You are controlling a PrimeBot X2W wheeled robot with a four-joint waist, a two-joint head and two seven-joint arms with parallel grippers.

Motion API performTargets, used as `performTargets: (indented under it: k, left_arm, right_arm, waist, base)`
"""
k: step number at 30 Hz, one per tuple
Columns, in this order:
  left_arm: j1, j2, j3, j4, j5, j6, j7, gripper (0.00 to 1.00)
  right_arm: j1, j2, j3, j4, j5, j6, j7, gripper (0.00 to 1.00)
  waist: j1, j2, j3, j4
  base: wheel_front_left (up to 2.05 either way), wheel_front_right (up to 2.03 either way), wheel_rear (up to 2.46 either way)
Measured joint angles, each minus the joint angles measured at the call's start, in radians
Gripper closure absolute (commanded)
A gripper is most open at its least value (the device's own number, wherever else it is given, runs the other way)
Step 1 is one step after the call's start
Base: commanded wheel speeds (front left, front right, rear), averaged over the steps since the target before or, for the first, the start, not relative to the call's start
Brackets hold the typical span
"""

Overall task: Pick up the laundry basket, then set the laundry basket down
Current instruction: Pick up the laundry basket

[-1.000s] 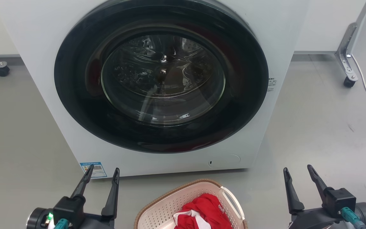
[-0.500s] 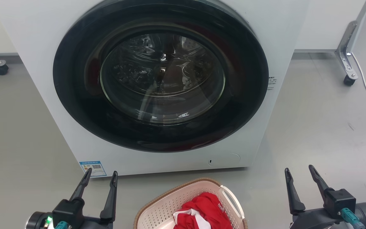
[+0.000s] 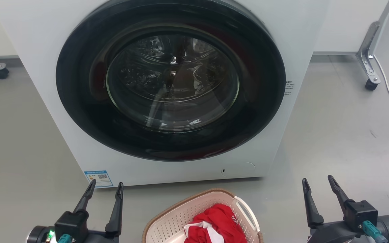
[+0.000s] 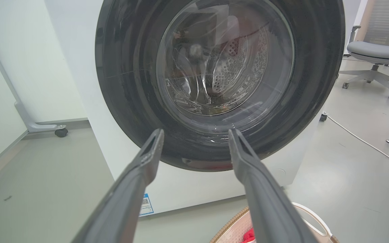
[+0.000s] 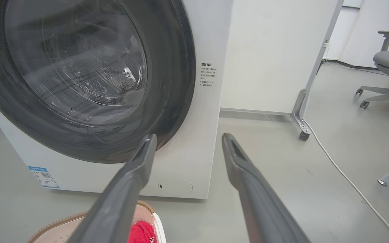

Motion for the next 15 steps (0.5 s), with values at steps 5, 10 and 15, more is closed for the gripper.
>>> performTargets:
  k: [5, 10, 15]
  left_arm:
    - [0.000, 0.000, 0.000, 0.000, 0.000, 0.001, 0.000, 0.00]
    - [0.003, 0.000, -0.001, -0.012, 0.000, 0.001, 0.000, 0.00]
    - [0.002, -0.003, -0.002, -0.033, 0.000, 0.001, 0.000, 0.00]
  right_arm:
    - [0.000, 0.001, 0.000, 0.000, 0.000, 0.000, 0.000, 0.00]
    - [0.000, 0.002, -0.001, -0.012, 0.000, 0.001, 0.000, 0.00]
    - [0.000, 0.006, -0.006, -0.035, 0.000, 0.001, 0.000, 0.00]
  waist:
    - [0.0000, 0.0000, 0.003, 0.000]
    - [0.0000, 0.0000, 0.018, -0.001]
    - [0.0000, 0.0000, 0.048, -0.001]
  base:
    - [0.00, 0.00, 0.00]
    - [0.00, 0.00, 0.00]
    - [0.00, 0.00, 0.00]
